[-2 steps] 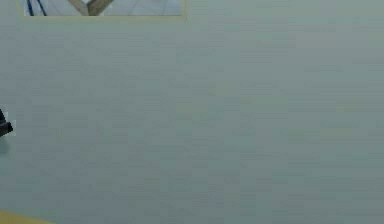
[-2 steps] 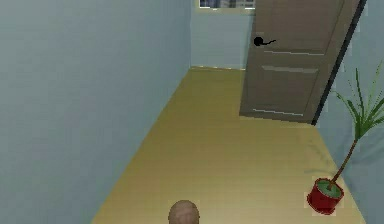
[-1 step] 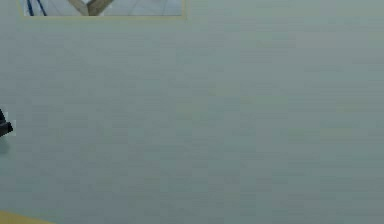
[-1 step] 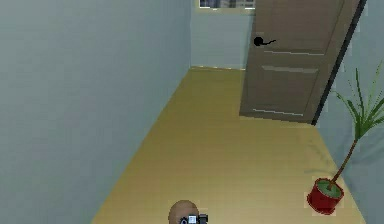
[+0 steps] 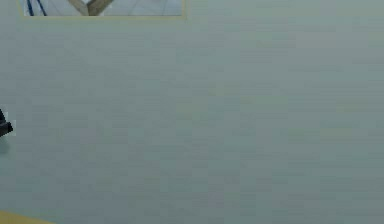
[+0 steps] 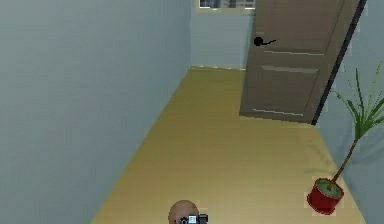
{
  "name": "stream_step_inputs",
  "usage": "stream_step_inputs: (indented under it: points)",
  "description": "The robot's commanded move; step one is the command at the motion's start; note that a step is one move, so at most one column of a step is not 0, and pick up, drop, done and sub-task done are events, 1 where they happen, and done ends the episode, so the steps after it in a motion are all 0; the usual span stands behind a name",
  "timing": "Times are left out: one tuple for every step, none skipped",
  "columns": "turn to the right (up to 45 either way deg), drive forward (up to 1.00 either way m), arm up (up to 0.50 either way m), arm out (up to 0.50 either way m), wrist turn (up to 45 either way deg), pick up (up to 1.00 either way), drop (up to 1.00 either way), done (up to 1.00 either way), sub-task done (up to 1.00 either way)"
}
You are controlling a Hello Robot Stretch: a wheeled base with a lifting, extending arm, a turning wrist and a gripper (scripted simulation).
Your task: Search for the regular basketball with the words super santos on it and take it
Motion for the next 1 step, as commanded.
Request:
stream_step_inputs:
  points:
    - [0.0,0.00,0.00,0.00,45.0,0.00,0.00,0.00,0.00]
